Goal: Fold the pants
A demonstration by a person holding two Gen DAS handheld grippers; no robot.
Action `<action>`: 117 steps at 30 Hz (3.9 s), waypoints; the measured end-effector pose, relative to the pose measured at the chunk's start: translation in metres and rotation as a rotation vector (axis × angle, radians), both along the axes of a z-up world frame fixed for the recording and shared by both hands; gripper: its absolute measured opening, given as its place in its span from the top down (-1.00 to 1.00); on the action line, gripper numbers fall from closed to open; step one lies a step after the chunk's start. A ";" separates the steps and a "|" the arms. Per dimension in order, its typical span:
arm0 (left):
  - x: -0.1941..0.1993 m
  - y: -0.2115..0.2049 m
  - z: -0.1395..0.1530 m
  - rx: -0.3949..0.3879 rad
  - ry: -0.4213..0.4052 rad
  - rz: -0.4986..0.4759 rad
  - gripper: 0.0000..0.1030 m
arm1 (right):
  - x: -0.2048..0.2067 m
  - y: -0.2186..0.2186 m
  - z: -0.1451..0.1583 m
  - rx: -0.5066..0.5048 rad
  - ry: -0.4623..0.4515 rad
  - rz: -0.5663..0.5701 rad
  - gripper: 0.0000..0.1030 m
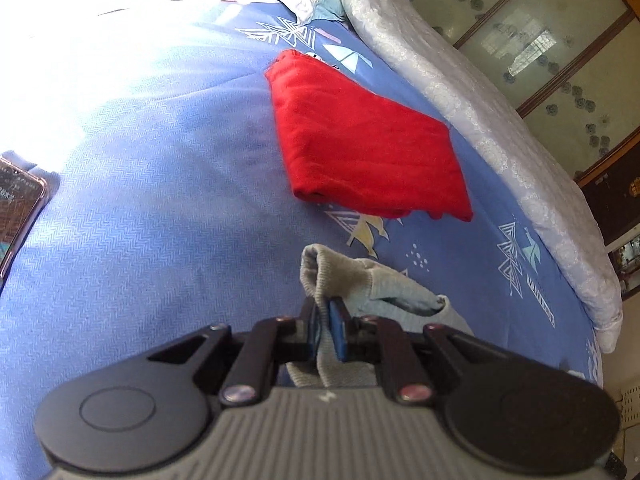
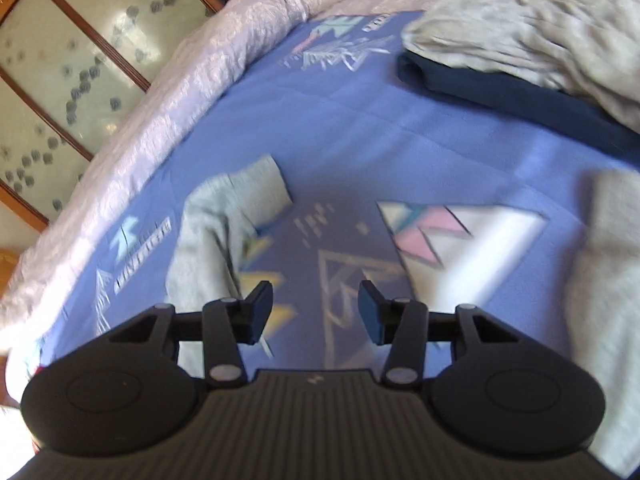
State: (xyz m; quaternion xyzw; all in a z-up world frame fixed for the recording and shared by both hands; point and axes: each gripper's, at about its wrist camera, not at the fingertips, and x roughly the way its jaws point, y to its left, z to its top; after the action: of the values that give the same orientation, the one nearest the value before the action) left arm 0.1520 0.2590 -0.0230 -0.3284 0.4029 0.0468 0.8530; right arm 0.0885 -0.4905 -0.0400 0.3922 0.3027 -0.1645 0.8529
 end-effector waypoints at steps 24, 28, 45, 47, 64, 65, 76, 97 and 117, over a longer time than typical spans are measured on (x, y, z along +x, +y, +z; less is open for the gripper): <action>0.038 -0.001 0.012 0.013 0.013 0.028 0.84 | 0.040 -0.103 0.076 -0.150 -0.090 -0.176 0.76; 0.046 -0.012 0.002 0.070 0.042 0.008 0.84 | 0.023 -0.116 0.072 -0.335 0.123 -0.202 0.59; 0.047 -0.009 0.000 0.056 0.027 -0.003 0.84 | 0.112 0.050 0.003 -0.711 0.243 0.729 0.09; 0.048 -0.009 0.002 0.059 0.021 -0.006 0.84 | 0.111 0.054 0.001 -0.768 0.222 0.748 0.11; 0.044 -0.007 0.002 0.047 -0.001 0.003 0.84 | 0.100 0.132 0.031 -0.729 0.047 1.068 -0.08; 0.043 -0.007 0.002 0.046 0.001 0.003 0.84 | 0.104 0.136 0.024 -0.711 0.083 1.082 -0.08; 0.050 -0.004 0.007 0.014 -0.029 0.012 0.84 | 0.107 0.151 0.044 -0.716 0.025 0.880 0.92; -0.076 -0.005 0.018 0.113 0.000 -0.114 0.01 | 0.019 0.129 0.047 -0.141 -0.045 0.725 0.34; -0.162 0.003 0.004 -0.084 0.009 -0.106 -0.16 | -0.008 0.181 0.014 -0.142 0.071 0.478 0.80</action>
State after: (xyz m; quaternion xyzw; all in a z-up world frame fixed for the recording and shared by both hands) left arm -0.0099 0.2620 -0.0190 -0.3420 0.4250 -0.0142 0.8380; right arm 0.0804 -0.3099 -0.0262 0.2422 0.4043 0.0074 0.8819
